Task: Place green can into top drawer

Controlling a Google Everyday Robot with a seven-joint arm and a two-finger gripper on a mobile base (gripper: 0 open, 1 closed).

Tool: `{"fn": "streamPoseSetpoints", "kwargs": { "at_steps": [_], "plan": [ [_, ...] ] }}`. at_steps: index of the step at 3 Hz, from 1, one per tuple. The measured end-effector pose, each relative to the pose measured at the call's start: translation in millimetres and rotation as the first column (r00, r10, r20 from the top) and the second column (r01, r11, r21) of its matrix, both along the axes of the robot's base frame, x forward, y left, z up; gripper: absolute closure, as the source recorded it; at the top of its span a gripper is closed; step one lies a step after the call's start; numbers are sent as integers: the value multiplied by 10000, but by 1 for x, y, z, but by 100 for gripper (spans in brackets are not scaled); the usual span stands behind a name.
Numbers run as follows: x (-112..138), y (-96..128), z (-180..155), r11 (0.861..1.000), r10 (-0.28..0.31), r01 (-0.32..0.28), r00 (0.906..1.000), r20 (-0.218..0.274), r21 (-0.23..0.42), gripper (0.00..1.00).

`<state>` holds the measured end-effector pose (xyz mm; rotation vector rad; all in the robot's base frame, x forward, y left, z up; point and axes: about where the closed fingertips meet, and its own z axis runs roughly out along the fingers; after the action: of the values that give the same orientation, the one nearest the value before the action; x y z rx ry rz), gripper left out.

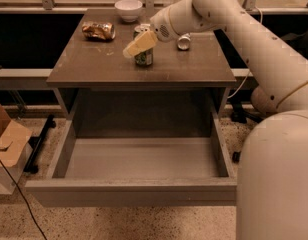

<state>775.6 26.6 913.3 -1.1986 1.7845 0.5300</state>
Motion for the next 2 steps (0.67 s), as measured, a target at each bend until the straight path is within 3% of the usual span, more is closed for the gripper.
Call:
{"fn": "streamPoseSetpoints", "kwargs": {
  "at_steps": [1, 2],
  "plan": [
    [9, 7, -15, 9999, 109, -106, 9993, -346, 93, 4],
    [11, 13, -16, 9995, 321, -319, 9988, -366, 64, 27]
  ]
}}
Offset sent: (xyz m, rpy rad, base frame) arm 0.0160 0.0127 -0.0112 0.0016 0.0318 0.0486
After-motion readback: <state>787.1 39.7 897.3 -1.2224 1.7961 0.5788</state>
